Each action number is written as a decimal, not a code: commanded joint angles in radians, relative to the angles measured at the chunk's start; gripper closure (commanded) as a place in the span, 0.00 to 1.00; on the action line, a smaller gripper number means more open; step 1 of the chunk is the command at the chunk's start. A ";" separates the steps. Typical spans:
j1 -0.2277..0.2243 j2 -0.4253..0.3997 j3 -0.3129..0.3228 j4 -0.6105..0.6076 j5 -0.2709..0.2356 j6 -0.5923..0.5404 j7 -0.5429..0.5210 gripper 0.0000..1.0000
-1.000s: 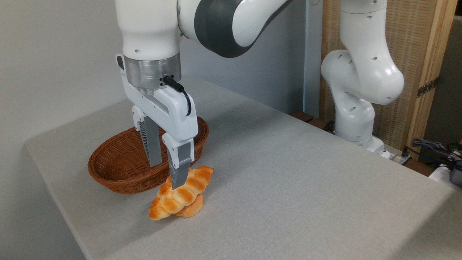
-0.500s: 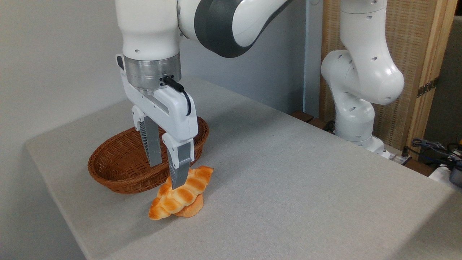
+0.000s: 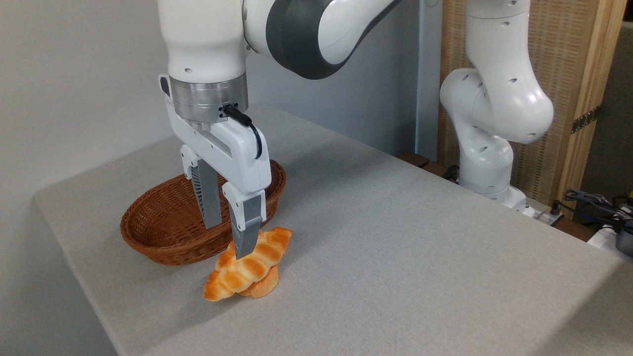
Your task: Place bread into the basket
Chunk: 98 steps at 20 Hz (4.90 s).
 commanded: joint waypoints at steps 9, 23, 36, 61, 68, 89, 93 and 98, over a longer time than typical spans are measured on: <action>-0.007 0.002 0.011 0.008 -0.003 0.003 0.001 0.00; -0.010 0.008 0.002 0.002 -0.003 -0.052 -0.002 0.00; -0.023 0.063 -0.032 -0.011 -0.008 -0.064 -0.079 0.00; -0.024 0.115 -0.052 -0.012 0.006 -0.092 -0.069 0.00; -0.021 0.111 -0.050 -0.008 0.008 -0.092 -0.033 0.64; -0.013 0.053 -0.047 0.029 -0.003 -0.113 -0.028 0.63; -0.023 0.039 -0.076 0.032 -0.034 -0.119 -0.028 0.60; -0.021 0.040 -0.159 0.063 -0.122 -0.119 -0.042 0.58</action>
